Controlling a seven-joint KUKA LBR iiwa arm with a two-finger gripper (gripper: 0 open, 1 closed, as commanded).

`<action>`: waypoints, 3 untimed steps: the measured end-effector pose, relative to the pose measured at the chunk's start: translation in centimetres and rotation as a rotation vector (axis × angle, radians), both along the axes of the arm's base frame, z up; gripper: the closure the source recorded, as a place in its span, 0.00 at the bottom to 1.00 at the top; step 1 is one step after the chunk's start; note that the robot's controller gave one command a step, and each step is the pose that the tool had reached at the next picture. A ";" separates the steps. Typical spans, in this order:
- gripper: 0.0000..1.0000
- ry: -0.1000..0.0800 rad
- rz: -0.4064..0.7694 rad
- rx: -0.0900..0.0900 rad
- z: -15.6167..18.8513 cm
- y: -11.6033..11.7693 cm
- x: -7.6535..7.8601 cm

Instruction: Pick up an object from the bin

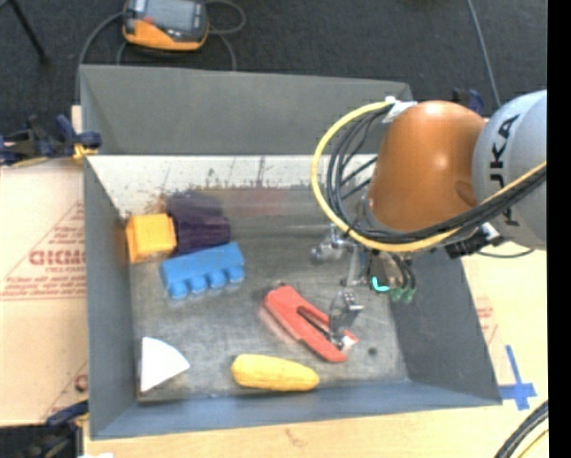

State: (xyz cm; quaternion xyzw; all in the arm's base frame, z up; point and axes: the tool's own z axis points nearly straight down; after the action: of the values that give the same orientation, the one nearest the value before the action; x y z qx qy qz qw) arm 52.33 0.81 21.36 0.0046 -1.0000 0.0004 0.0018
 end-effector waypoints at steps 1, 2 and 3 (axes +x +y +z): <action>0.00 -0.007 0.000 0.000 0.3 0.0 0.2; 0.00 -0.015 0.043 -0.001 -3.9 0.7 1.1; 1.00 -0.075 0.131 0.002 -11.9 -1.4 2.4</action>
Offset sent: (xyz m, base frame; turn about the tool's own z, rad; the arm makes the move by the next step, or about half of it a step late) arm 0.0191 0.0213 -0.1181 -0.1339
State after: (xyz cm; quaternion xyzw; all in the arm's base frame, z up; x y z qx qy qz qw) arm 54.68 -0.57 9.43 0.0701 -0.9969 -0.0001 -0.0359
